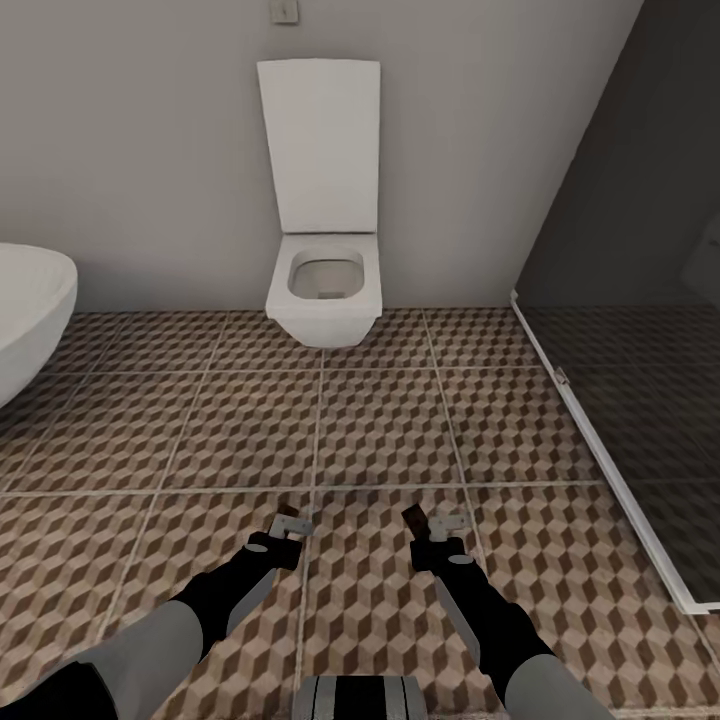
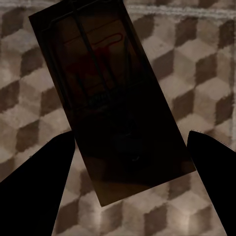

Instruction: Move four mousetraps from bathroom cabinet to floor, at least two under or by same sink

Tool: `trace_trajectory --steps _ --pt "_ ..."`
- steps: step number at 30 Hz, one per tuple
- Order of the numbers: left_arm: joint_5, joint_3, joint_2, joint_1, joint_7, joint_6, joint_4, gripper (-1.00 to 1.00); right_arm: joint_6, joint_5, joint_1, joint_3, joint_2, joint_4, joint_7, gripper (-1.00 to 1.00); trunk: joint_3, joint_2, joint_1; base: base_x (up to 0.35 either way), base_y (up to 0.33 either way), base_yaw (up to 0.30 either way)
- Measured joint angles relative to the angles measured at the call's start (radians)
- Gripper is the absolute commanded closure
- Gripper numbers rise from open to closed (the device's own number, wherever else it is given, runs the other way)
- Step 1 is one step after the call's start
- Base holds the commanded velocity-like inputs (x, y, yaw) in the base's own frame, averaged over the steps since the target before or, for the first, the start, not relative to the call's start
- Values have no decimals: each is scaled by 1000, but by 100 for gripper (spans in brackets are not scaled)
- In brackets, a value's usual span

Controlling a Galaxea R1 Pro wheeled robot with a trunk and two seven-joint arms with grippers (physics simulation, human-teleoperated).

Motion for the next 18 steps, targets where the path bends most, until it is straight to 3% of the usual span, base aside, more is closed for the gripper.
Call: trace_trajectory --steps 9,18 --pt "0 0 0 0 0 -1 0 100 0 0 0 1 0 0 0 100 -43 -63 35 0 0 0" --pt "0 0 0 0 -1 -1 -1 100 -7 0 0 0 0 0 0 100 -57 -63 35 0 0 0"
